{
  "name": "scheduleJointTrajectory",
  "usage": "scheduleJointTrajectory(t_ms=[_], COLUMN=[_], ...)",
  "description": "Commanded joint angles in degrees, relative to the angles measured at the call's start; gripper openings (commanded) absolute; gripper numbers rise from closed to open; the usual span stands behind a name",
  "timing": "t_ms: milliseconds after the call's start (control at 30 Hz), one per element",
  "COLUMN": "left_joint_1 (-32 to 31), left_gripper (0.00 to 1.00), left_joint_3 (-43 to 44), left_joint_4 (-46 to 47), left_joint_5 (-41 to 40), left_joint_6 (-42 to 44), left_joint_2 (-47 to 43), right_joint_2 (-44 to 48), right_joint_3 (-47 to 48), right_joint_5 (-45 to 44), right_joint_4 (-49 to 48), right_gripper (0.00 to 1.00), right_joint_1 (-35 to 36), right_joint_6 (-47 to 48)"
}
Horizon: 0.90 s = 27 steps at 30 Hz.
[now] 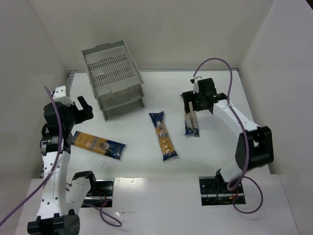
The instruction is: Place and organize the pasta boxes and bags onto the shelf
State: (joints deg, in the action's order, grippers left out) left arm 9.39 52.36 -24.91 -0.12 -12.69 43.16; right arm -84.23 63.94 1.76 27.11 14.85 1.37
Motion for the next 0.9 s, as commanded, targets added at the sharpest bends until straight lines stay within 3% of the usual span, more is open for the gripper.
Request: scheduleJointTrajectory(t_ms=[0, 133, 233, 533, 633, 667, 800, 867], left_joint_1=[3.9, 9.8, 14.0, 18.6, 18.6, 18.6, 18.6, 18.6], left_gripper=[1.0, 0.94, 0.92, 0.94, 0.94, 0.94, 0.94, 0.94], left_joint_3=[-2.2, -9.6, -9.6, -10.3, -10.3, -10.3, -10.3, -10.3], left_joint_4=[-3.7, -2.5, -2.5, -1.3, -1.3, -1.3, -1.3, -1.3], left_joint_5=[12.1, 16.8, 15.4, 16.8, 16.8, 16.8, 16.3, 16.3], left_joint_6=[-15.8, -23.1, -23.1, -22.6, -22.6, -22.6, -22.6, -22.6], left_joint_2=[0.3, 0.3, 0.3, 1.5, 1.5, 1.5, 1.5, 0.9], right_joint_2=[-8.0, -17.9, -23.0, -32.1, -34.1, -34.8, -33.3, -30.7], right_joint_3=[6.4, 14.2, 14.7, 17.0, 16.4, 16.4, 15.7, 15.7], right_joint_5=[-3.0, -5.0, -4.8, -5.0, -6.4, -7.5, -8.0, -7.3], right_joint_4=[0.4, 1.0, 1.0, 1.6, 1.6, 1.6, 2.2, 2.8], right_gripper=[1.0, 1.0, 1.0, 1.0, 0.71, 0.45, 0.0, 0.0], right_joint_1=[-1.3, -1.3, -1.3, -1.3, 1.0, 1.0, 1.5, 1.5], right_joint_6=[-4.1, -2.9, -3.4, -7.9, -7.9, -8.5, -9.2, -8.7])
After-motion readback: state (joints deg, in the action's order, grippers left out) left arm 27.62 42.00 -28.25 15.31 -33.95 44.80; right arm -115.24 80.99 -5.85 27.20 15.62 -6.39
